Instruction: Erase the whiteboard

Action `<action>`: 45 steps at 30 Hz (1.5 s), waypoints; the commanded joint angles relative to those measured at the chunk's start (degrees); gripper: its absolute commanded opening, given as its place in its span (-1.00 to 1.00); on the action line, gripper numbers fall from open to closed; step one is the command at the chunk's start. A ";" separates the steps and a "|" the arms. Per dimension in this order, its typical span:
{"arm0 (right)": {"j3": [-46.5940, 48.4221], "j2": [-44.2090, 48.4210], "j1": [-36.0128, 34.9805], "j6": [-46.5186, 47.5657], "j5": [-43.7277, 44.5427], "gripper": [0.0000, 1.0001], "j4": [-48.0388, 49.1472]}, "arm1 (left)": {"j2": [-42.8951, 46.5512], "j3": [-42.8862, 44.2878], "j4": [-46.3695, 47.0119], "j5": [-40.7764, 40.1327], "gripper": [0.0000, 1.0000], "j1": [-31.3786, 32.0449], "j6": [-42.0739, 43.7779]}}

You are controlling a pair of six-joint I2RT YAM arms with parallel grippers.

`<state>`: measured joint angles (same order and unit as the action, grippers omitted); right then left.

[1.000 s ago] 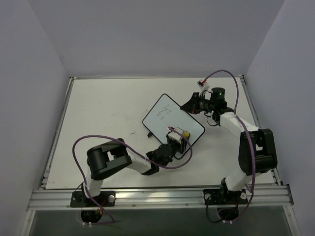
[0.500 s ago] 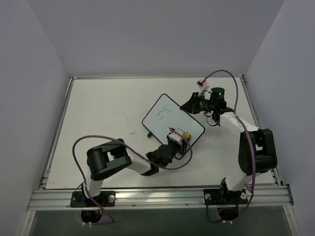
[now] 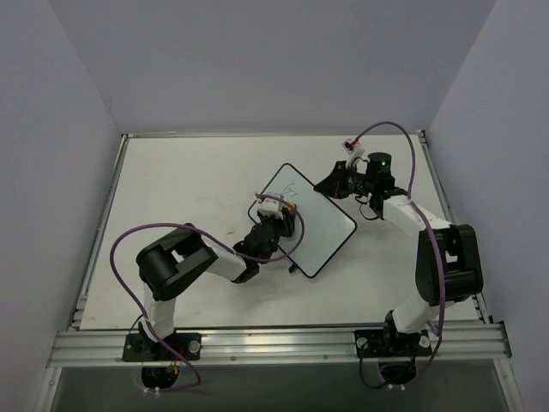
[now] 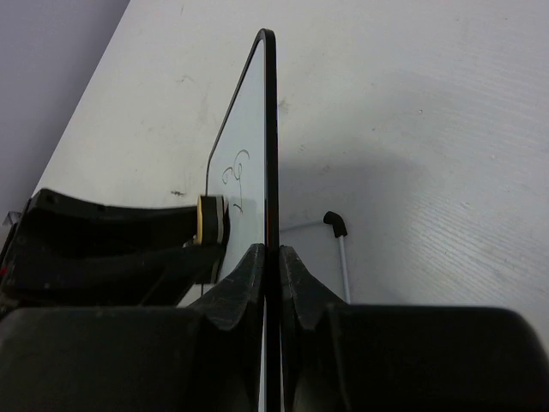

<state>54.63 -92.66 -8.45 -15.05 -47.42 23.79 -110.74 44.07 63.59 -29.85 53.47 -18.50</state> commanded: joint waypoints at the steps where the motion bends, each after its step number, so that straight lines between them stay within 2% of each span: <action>1: 1.27 0.90 -2.54 0.02 -4.17 -1.00 -1.91 | -2.38 -1.71 -14.46 0.14 -0.95 -4.25 -1.71; 7: 1.27 0.90 -2.63 0.02 -4.09 -1.00 -1.91 | -2.20 -1.27 -16.22 1.80 -0.95 -8.47 -3.12; 16: 1.27 0.99 -2.80 0.28 -4.09 -1.00 -2.08 | -1.32 2.33 -17.28 5.23 -0.95 -8.56 -1.01; 25: 1.35 0.99 -2.80 0.46 -4.00 -1.00 -2.17 | 0.70 6.37 -19.29 11.64 -0.95 -3.73 1.80; 29: 1.35 1.08 -2.72 0.55 -4.00 -1.00 -2.17 | 0.87 8.74 -20.52 12.18 -0.95 0.57 2.85; 33: 1.44 1.08 -2.80 0.63 -3.91 -1.00 -2.52 | 0.52 9.98 -21.05 13.06 -0.95 1.90 1.98; 37: 1.44 1.08 -2.80 0.72 -4.00 -1.00 -2.52 | 0.52 11.47 -23.77 12.53 -0.95 0.85 1.72; 45: 1.53 0.90 -2.98 0.90 -4.26 -1.00 -2.43 | 0.17 12.79 -30.63 10.86 -0.95 -6.70 -0.57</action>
<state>54.85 -92.66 -8.73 -14.41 -46.52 23.16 -108.42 56.86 44.51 -18.96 50.83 -17.87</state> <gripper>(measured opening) 0.040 0.430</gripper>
